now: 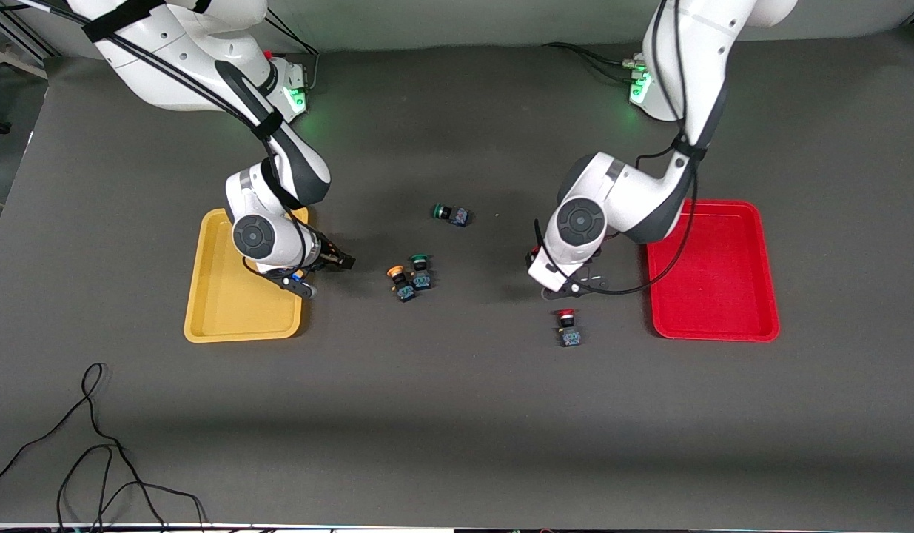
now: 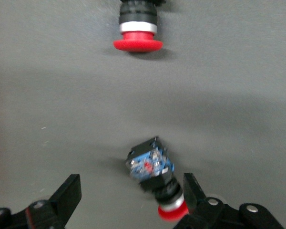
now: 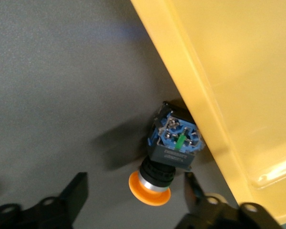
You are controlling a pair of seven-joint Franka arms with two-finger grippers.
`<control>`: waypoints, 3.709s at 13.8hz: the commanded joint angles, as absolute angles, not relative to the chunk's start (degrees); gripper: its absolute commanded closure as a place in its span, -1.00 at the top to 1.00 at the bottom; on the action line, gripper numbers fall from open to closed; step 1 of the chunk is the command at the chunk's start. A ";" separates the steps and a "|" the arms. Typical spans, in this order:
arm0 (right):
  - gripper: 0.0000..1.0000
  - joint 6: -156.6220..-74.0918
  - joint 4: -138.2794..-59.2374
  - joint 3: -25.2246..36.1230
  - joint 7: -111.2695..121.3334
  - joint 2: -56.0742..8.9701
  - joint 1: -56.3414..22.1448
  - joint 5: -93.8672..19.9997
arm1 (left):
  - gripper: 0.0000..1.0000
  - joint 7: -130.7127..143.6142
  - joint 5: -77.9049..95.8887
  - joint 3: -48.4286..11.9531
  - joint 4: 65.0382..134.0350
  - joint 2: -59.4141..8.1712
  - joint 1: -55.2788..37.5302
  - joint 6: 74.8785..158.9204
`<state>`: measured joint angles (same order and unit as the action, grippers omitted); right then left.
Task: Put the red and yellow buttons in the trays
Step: 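Grasp the orange button with the right gripper while the left gripper grasps red, then release the orange button into the yellow tray while the left gripper releases red, then grasp another orange button with the right gripper while the left gripper grasps red, then place the red button in the red tray while the right gripper lifts orange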
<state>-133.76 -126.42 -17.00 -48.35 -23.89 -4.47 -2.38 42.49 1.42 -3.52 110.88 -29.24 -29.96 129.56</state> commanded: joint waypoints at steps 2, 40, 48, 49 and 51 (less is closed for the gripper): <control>-0.11 -134.91 -125.77 -17.31 -50.27 -25.31 -3.96 -0.97 | 0.75 45.87 2.02 -2.90 111.88 -31.63 -30.67 134.72; 1.00 -137.99 -103.71 -31.29 -57.74 -42.88 -4.75 21.43 | 0.99 37.00 3.08 -5.36 89.47 -42.18 -18.90 128.73; 0.83 -137.29 -103.71 -31.20 -57.13 -43.24 -4.13 25.74 | -1.00 38.85 3.08 -5.36 89.39 -43.07 -19.60 131.32; 0.93 -137.29 -103.62 -31.11 -57.13 -43.07 -4.13 25.84 | -1.00 38.33 2.82 -5.19 89.47 -40.98 -19.25 127.92; 0.95 -137.37 -102.75 -31.03 -56.95 -42.98 -3.69 25.93 | -1.00 36.31 2.20 -4.66 89.73 -35.63 -18.72 118.78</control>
<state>-138.23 -104.36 -30.99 -56.49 -42.64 -4.05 24.10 37.35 2.45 -5.54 88.72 -41.88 -18.91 126.26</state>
